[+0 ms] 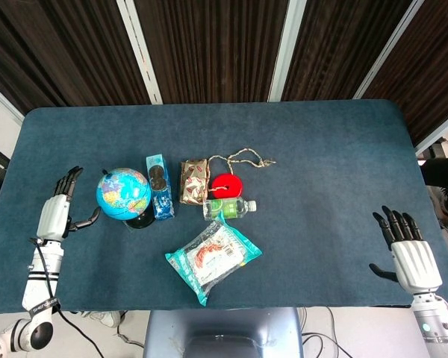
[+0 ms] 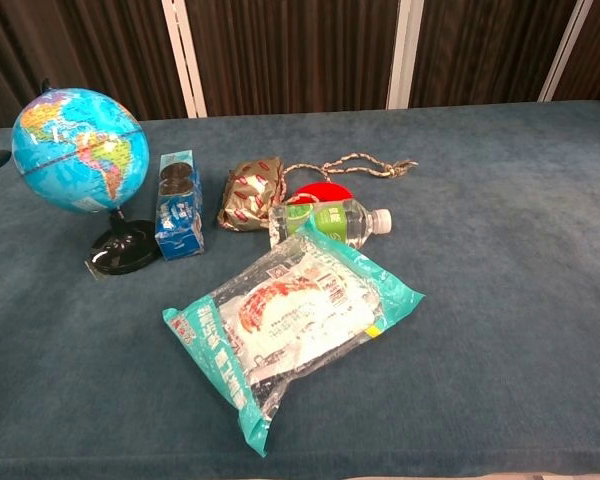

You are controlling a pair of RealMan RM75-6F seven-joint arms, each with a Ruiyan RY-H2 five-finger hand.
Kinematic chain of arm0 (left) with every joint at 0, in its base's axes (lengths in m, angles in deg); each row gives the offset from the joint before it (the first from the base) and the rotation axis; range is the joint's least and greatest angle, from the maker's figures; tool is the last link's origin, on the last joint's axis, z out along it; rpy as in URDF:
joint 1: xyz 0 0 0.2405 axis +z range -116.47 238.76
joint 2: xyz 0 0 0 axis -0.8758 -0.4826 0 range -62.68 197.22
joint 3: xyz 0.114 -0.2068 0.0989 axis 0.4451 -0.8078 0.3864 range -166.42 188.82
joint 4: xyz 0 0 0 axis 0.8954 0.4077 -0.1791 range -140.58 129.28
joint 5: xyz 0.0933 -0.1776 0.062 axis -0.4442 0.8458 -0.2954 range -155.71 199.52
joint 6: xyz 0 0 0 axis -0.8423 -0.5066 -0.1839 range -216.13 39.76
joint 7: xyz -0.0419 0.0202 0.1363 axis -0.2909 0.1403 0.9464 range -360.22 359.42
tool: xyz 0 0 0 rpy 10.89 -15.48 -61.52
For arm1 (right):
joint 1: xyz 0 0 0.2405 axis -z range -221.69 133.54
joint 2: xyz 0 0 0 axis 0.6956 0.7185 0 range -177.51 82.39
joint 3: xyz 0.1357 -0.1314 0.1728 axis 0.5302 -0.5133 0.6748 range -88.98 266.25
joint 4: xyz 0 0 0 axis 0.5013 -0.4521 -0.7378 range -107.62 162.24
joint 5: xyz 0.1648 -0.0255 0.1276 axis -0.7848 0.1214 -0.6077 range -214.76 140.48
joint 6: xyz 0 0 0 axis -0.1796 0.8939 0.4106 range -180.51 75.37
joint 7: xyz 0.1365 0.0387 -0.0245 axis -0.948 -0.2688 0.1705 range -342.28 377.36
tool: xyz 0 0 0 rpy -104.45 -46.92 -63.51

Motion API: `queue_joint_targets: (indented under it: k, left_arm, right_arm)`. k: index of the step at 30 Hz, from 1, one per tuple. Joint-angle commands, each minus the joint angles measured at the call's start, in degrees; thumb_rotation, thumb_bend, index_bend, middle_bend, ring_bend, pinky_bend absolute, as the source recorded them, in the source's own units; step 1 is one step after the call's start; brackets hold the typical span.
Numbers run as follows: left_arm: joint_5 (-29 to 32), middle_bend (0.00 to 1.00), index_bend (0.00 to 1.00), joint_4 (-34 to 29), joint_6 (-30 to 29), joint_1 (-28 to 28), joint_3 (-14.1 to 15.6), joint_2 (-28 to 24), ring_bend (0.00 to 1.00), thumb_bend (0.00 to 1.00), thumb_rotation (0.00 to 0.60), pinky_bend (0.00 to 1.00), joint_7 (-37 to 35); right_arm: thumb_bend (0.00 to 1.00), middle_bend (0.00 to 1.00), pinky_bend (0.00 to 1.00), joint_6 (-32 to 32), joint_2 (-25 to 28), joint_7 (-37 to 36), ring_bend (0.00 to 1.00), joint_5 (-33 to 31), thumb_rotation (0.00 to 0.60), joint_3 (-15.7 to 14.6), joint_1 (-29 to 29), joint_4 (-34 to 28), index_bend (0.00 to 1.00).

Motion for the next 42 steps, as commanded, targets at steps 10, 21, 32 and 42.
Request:
queue_joint_targets:
  k: [10, 21, 32, 42]
  left_arm:
    - [-2.73, 0.0, 0.0, -1.84, -7.38, 2.76, -1.41, -1.77, 0.0, 0.34, 0.569, 0.05, -2.44]
    - [-8.21, 0.0, 0.0, -6.24, -7.3, 0.14, -0.72, -1.29, 0.0, 0.34, 0.564, 0.05, -1.46]
    - [-6.17, 0.0, 0.0, -3.84, -2.27, -5.58, -1.52, 4.59, 0.0, 0.33, 0.564, 0.05, 6.88]
    - [-5.25, 0.0, 0.0, -3.15, -2.81, -5.45, -1.11, 5.35, 0.0, 0.33, 0.569, 0.05, 7.79]
  right_arm:
    - [0.15, 0.0, 0.0, -0.14, 0.12, -0.16, 0.0, 0.18, 0.6, -0.09, 0.07, -0.08, 0.0]
    - [0.15, 0.0, 0.0, 0.08, 0.4, -0.78, 0.0, 0.7, 0.6, -0.36, -0.03, -0.22, 0.0]
    - [0.15, 0.0, 0.0, -0.28, 0.94, -0.8, 0.0, -0.24, 0.6, -0.03, 0.36, -0.2, 0.0]
    - [0.15, 0.0, 0.0, -0.42, 1.33, -1.54, 0.0, -0.25, 0.6, 0.02, 0.5, -0.19, 0.0]
